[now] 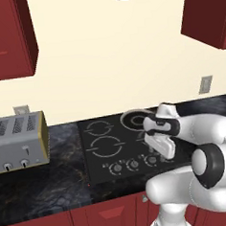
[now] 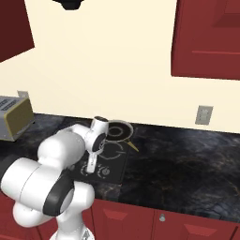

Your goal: Turn off the rear right burner of the stove.

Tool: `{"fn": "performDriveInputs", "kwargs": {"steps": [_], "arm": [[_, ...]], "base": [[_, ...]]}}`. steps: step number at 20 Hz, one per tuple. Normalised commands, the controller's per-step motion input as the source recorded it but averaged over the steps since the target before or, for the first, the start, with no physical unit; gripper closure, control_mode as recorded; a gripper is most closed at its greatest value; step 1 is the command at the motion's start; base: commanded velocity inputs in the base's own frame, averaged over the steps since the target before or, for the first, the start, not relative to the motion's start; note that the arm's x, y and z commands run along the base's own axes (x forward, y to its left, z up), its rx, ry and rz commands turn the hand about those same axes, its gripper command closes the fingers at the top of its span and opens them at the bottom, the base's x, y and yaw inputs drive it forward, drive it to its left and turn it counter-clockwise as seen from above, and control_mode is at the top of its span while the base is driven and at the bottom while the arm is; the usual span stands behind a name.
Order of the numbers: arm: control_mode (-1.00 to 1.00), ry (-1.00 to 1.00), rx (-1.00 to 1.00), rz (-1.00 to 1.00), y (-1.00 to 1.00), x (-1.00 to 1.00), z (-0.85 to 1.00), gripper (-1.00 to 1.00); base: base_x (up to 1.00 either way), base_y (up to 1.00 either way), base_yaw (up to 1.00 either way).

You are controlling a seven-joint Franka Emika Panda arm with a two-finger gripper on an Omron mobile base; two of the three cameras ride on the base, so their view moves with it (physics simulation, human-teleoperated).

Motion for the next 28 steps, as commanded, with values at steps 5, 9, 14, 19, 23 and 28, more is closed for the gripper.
{"fn": "performDriveInputs", "kwargs": {"steps": [5,9,14,19,23,28], "arm": [[-1.00,0.01,0.00,0.09,0.06,0.08,-0.20,-1.00],[-1.00,0.03,0.00,0.07,0.01,0.10,-0.24,-1.00],[-1.00,0.05,0.00,0.06,0.06,0.23,-0.13,-1.00],[-1.00,0.06,0.00,0.03,0.00,0.07,-0.10,-1.00],[-1.00,0.12,0.00,0.00,0.04,-0.11,-0.19,-1.00],[-1.00,0.07,0.00,0.00,0.12,-0.28,-0.09,-1.00]], "base": [[0.00,0.00,0.00],[0.00,0.00,0.00],[0.00,0.00,0.00],[0.00,0.00,0.00],[0.00,0.00,0.00],[0.00,0.00,0.00]]}}
